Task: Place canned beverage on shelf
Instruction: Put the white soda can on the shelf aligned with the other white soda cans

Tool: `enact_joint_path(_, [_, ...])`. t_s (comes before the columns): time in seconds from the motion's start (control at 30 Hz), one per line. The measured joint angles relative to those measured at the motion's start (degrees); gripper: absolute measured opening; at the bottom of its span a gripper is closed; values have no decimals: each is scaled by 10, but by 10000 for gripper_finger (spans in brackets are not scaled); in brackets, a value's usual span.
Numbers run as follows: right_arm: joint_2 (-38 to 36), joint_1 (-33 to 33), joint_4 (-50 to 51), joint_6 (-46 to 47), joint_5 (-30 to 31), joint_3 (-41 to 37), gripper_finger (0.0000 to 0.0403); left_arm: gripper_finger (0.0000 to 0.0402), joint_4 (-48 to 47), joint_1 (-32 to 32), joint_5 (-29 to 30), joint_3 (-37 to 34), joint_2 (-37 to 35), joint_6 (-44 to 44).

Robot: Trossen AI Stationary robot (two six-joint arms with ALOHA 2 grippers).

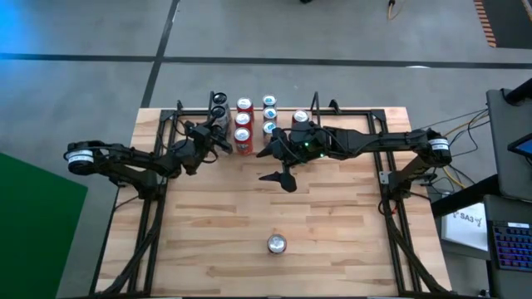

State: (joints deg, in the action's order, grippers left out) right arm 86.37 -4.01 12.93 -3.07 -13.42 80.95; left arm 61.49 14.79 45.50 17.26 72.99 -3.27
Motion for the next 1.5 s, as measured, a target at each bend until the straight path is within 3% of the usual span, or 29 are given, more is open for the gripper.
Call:
enact_joint_path(0.93, [0,0,-4,-2,0,-6,343,224,22,8,-16,0,2,10])
enact_joint_path(1.5, [0,0,-4,2,0,-6,343,225,111,10,-15,1,76,-22])
